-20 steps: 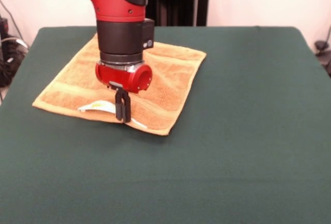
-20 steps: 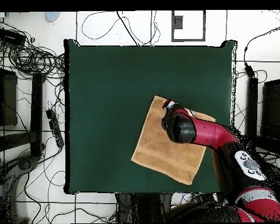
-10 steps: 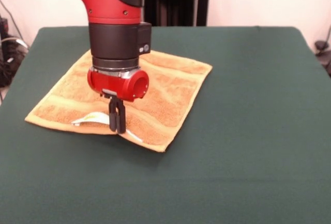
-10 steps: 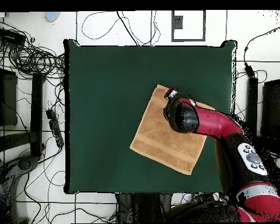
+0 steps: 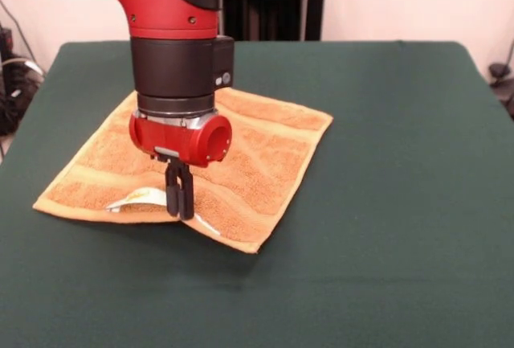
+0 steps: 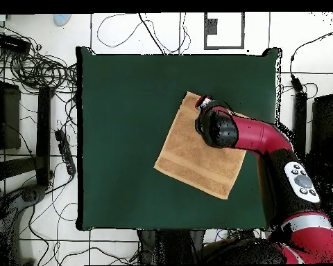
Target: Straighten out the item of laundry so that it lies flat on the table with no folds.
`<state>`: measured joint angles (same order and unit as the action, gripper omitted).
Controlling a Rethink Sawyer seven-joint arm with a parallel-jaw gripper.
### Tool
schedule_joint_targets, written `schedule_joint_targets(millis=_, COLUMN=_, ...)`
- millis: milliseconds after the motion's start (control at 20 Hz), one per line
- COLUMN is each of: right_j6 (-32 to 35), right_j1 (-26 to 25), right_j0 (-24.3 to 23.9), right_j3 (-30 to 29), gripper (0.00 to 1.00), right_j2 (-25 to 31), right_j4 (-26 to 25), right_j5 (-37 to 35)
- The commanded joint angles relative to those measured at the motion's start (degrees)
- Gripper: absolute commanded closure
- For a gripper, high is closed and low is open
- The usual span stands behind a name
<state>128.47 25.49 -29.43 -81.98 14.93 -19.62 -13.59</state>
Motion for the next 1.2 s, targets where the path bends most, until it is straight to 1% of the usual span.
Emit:
schedule_joint_targets(millis=50, right_j6=-8.16, right_j1=-2.66, right_j0=1.38, right_j3=2.88, gripper=1.0, right_j2=7.22, right_j4=-2.98, right_j5=-5.4)
schedule_joint_targets(millis=250, right_j6=-6.69, right_j1=-2.26, right_j0=1.69, right_j3=2.46, gripper=1.0, right_j2=6.93, right_j4=-4.02, right_j5=-4.88)
schedule_joint_targets(millis=300, right_j6=-6.15, right_j1=-2.18, right_j0=1.83, right_j3=2.62, gripper=0.0, right_j2=6.74, right_j4=-4.57, right_j5=-4.95)
schedule_joint_targets(millis=600, right_j6=-3.9, right_j1=-1.45, right_j0=3.4, right_j3=2.52, gripper=0.0, right_j2=4.3, right_j4=-4.82, right_j5=-4.36)
schedule_joint_targets(millis=850, right_j6=-4.62, right_j1=-0.58, right_j0=3.02, right_j3=2.03, gripper=0.0, right_j2=4.13, right_j4=-5.39, right_j5=-4.39)
schedule_joint_targets(millis=900, right_j6=-4.72, right_j1=0.24, right_j0=2.86, right_j3=1.45, gripper=0.0, right_j2=4.13, right_j4=-5.35, right_j5=-4.65)
schedule_joint_targets(millis=950, right_j6=-4.0, right_j1=1.43, right_j0=2.85, right_j3=0.49, gripper=0.0, right_j2=3.76, right_j4=-5.12, right_j5=-4.4)
schedule_joint_targets(millis=1050, right_j6=-3.73, right_j1=4.36, right_j0=0.14, right_j3=-4.54, gripper=0.0, right_j2=5.92, right_j4=-3.47, right_j5=-5.09)
schedule_joint_targets(millis=1200, right_j6=-4.96, right_j1=10.18, right_j0=-4.49, right_j3=-13.03, gripper=0.0, right_j2=8.25, right_j4=-2.6, right_j5=-6.23)
